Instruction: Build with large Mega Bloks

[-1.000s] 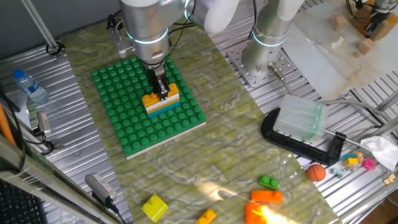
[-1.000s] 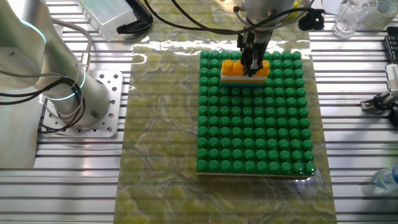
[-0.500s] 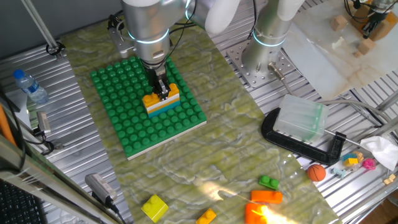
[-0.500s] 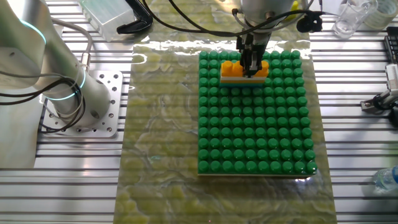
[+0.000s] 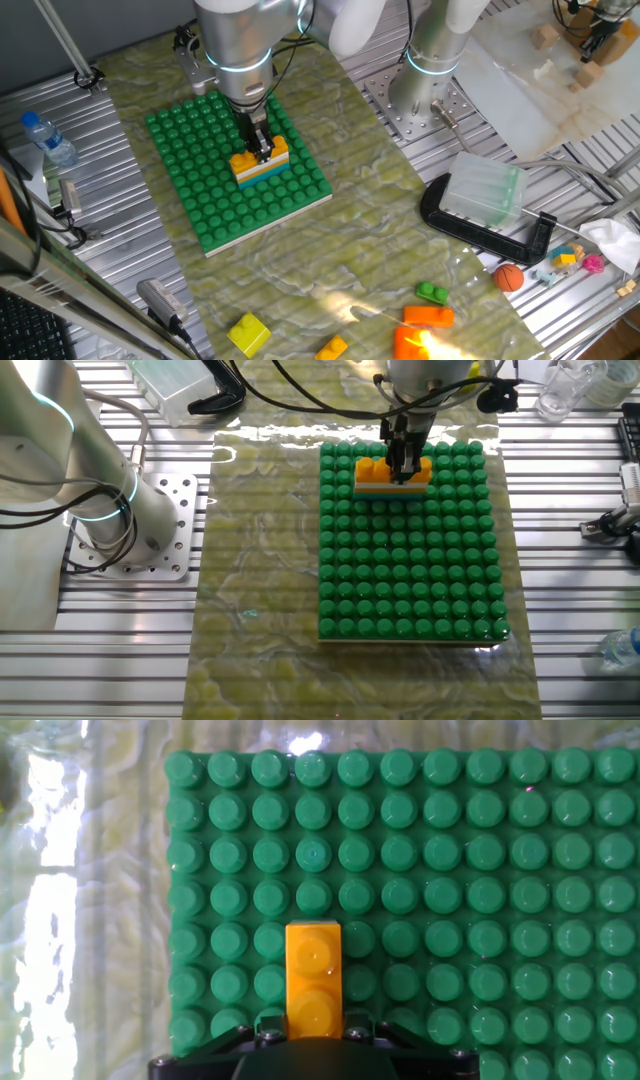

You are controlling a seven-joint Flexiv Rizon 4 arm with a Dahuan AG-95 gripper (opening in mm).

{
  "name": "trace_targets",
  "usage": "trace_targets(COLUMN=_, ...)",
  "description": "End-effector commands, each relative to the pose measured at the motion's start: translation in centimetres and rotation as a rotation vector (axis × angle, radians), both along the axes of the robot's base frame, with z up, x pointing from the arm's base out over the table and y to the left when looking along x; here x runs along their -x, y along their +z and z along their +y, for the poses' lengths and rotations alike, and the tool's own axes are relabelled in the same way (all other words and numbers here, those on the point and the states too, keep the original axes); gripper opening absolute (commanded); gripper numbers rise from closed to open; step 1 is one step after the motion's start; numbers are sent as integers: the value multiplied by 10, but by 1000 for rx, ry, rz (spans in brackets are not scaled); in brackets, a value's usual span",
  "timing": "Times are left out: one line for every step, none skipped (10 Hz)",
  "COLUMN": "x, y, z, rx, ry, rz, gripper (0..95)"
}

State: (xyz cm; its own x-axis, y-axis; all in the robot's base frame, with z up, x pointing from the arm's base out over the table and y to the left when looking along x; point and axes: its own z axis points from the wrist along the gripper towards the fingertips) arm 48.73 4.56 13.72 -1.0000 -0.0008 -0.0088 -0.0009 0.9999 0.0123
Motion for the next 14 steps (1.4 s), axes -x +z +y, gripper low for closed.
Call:
trace_targets(x=-1, y=-1, z=0, rx=-7, ry=-12, rz=-3, gripper=0)
trace_targets(x=-1, y=1, z=1, rx=-7, ry=-13, rz=-3, gripper=0)
trace_targets(x=-1, y=1, z=2, rx=0, ry=-5, rz=-4, gripper=190)
trace_targets(x=-1, y=1, z=2, rx=4, ry=-2, rz=-5, gripper=380)
trace_targets(x=-1, y=1, z=2, rx=4, ry=-1, rz=-5, gripper=380)
trace_targets(x=-1, y=1, z=2, rx=4, ry=6, rz=-11, gripper=380)
trace_targets(x=-1, y=1, z=2, rx=4, ry=12, rz=-18, gripper=570)
trace_targets(x=-1, y=1, z=2, rx=4, ry=13, rz=-21, gripper=570)
trace_targets(x=-1, y=1, z=2, rx=4, ry=13, rz=-23, gripper=570)
trace_targets(x=-1, y=2, z=2, rx=4, ry=11, rz=-25, gripper=760)
trace_targets(x=-1, y=6, z=1, rx=5, ry=8, rz=-27, gripper=570)
trace_targets(x=-3, y=20, z=1, rx=5, ry=8, rz=-23, gripper=570)
trace_targets(x=-5, y=28, z=1, rx=7, ry=1, rz=-21, gripper=570)
trace_targets(x=-6, y=34, z=2, rx=7, ry=-6, rz=-19, gripper=380)
